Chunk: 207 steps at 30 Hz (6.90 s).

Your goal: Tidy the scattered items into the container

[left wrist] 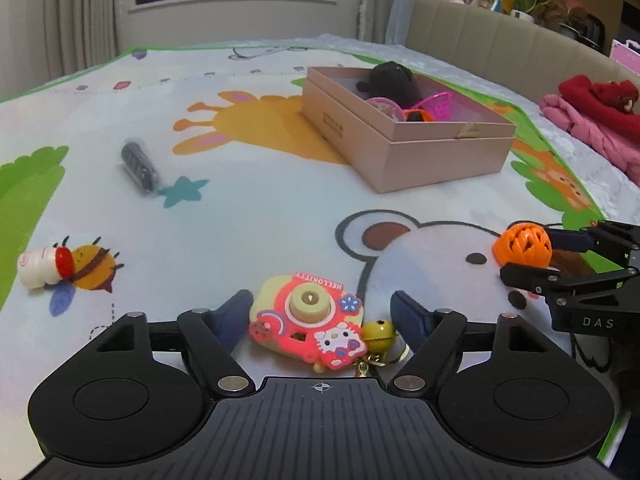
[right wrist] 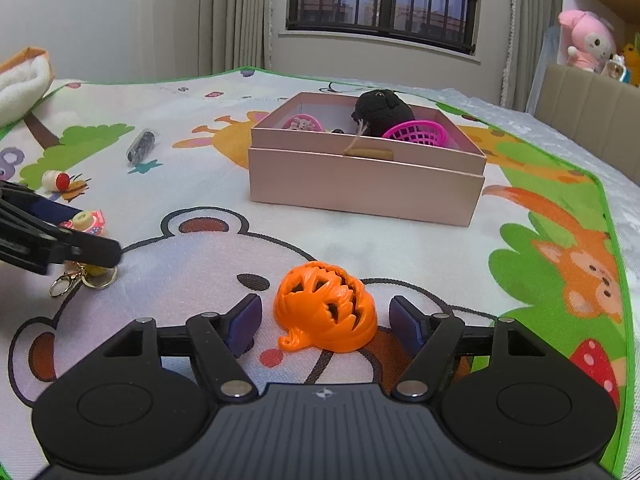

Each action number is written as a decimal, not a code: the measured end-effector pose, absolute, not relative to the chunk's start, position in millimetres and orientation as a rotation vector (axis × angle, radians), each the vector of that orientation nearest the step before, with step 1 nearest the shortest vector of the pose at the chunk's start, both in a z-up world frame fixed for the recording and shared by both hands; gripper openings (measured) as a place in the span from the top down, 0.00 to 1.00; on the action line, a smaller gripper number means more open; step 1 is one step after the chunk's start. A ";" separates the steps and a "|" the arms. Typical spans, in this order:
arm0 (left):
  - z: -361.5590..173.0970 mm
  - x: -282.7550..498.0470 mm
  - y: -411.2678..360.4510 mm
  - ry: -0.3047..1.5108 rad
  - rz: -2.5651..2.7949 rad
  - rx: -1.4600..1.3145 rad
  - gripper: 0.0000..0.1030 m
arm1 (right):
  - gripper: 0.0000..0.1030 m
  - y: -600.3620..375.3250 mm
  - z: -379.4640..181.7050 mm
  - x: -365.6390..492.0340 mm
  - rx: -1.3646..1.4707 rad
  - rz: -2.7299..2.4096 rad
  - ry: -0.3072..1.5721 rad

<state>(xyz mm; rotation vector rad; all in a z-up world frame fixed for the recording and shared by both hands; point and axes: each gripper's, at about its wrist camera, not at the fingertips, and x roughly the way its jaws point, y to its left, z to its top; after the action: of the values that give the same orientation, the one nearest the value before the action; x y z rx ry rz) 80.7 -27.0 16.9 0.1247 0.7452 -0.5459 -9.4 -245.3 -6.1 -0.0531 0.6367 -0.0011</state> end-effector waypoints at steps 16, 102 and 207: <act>52.0 36.8 -47.2 0.661 -0.603 0.126 0.39 | 0.46 -245.6 27.2 -37.1 -0.106 0.038 0.578; -0.3 65.2 70.5 0.628 -0.164 -0.073 0.00 | 0.61 -6.8 32.0 231.6 -0.266 0.364 0.793; 4.0 4.3 -89.9 0.733 -0.493 0.176 0.00 | 0.42 -305.8 6.3 -46.5 -0.031 -0.070 0.630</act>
<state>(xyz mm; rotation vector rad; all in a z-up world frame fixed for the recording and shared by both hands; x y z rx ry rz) 4.3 -89.9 4.0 0.1757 0.7332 -0.4926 -46.5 -305.8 6.3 -0.0314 0.6297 -0.0702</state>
